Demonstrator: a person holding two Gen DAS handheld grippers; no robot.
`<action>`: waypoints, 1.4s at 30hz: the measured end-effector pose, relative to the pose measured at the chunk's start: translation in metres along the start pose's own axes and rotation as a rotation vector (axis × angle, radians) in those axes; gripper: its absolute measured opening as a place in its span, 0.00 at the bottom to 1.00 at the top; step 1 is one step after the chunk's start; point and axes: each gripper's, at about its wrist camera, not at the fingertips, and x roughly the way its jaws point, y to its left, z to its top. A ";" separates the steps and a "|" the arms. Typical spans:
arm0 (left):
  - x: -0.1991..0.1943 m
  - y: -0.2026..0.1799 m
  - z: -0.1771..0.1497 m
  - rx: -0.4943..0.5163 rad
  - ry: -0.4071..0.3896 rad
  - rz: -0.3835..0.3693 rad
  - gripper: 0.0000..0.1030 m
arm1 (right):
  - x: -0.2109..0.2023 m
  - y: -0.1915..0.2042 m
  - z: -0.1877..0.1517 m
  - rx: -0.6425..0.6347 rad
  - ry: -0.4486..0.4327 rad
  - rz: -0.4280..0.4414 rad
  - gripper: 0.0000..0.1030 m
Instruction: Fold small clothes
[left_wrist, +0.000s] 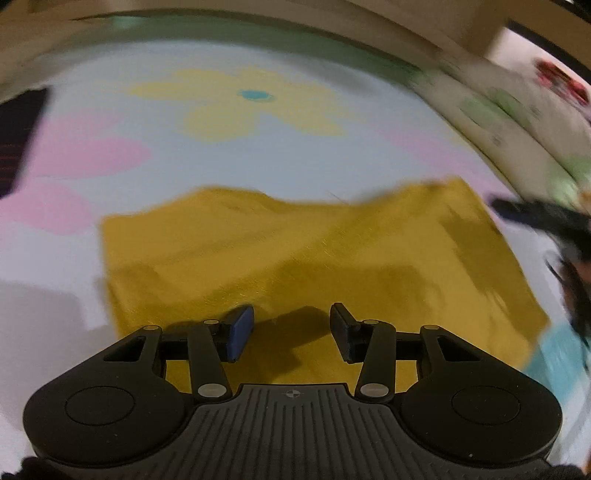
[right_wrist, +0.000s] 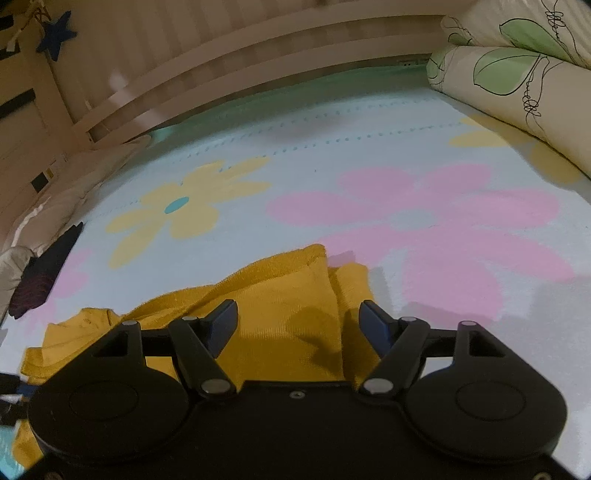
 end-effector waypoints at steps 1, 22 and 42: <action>0.003 0.003 0.004 -0.024 -0.019 0.031 0.43 | 0.000 0.000 0.000 -0.001 -0.002 0.000 0.73; 0.026 0.035 0.042 -0.310 -0.117 0.237 0.43 | -0.004 -0.019 -0.011 0.019 0.043 -0.028 0.73; -0.038 0.046 0.004 -0.340 0.031 0.256 0.44 | -0.023 -0.030 -0.030 0.034 0.226 0.052 0.79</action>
